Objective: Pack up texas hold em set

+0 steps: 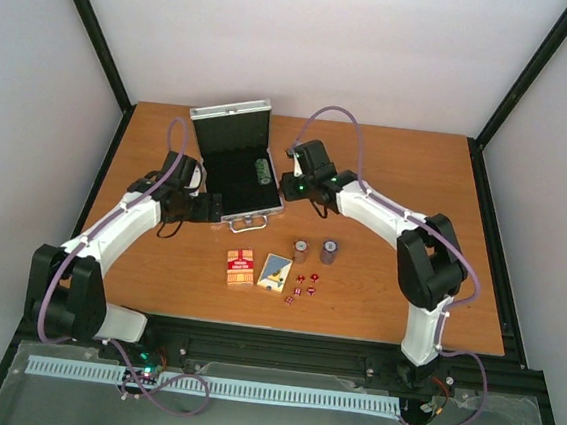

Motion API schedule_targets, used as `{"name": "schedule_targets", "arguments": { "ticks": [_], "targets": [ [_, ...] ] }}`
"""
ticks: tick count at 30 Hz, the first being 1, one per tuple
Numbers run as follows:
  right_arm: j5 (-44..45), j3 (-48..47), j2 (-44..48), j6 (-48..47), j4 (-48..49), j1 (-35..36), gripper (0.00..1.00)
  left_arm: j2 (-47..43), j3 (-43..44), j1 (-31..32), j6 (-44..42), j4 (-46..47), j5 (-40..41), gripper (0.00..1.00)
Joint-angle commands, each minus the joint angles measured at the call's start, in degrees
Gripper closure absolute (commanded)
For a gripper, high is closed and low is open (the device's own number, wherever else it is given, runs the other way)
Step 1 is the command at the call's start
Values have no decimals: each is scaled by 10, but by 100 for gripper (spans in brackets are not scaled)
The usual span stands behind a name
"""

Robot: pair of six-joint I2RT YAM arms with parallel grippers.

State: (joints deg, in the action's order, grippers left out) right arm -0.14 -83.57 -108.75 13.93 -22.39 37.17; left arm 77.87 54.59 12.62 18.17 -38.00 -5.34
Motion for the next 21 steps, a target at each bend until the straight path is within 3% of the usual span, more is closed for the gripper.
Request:
{"name": "schedule_targets", "arguments": {
  "ticks": [1,10,21],
  "targets": [
    [-35,-32,-32,8,144,2,97,6,7,0,-11,13,5,0],
    [-59,-112,-127,39,158,2,97,12,-4,0,-11,15,10,0],
    [-6,-77,-151,59,260,5,97,36,4,0,-12,22,10,0]
  ]
}}
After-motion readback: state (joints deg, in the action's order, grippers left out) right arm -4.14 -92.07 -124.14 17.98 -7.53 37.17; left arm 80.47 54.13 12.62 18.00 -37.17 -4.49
